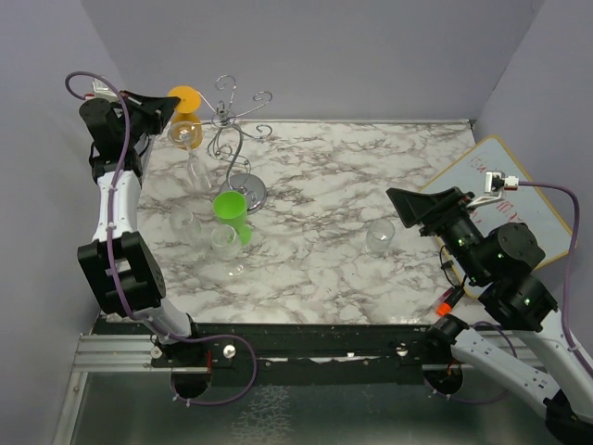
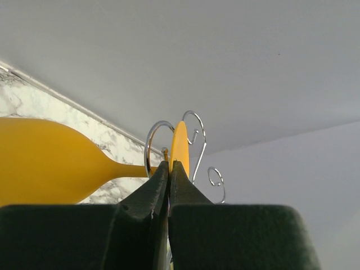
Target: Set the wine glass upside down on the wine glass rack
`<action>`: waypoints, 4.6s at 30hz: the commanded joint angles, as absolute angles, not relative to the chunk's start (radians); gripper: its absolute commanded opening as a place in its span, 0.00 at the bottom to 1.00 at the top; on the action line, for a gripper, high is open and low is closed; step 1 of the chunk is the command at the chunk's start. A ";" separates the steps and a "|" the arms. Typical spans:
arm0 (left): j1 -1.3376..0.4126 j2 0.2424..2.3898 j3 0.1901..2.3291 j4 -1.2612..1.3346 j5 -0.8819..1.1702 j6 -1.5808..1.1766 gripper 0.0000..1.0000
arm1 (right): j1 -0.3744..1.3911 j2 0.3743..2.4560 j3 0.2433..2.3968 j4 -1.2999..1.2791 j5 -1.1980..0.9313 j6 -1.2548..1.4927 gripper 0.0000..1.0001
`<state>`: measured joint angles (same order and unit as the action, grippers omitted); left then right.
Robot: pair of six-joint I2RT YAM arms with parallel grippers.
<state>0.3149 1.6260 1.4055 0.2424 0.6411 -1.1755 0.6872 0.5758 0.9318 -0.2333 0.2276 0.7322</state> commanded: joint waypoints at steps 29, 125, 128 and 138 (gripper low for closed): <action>0.419 1.377 1.455 -0.263 0.509 -0.690 0.75 | 0.689 0.596 0.965 -0.302 0.219 0.732 0.83; -0.670 1.400 1.143 -0.676 -0.619 -0.263 0.55 | 0.689 0.944 0.971 -0.357 0.243 0.685 0.82; -0.660 1.400 1.145 -0.677 -0.601 -0.264 0.50 | 0.689 0.943 0.971 -0.362 0.253 0.678 0.82; -0.657 1.397 1.184 -0.696 -0.413 -0.170 0.28 | 0.689 0.948 0.974 -0.357 0.264 0.676 0.82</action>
<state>-0.6582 1.3998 1.1496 -0.6651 -0.5201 -0.2184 0.6872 0.9516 0.9787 -0.3428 0.2249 0.6884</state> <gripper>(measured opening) 0.332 0.819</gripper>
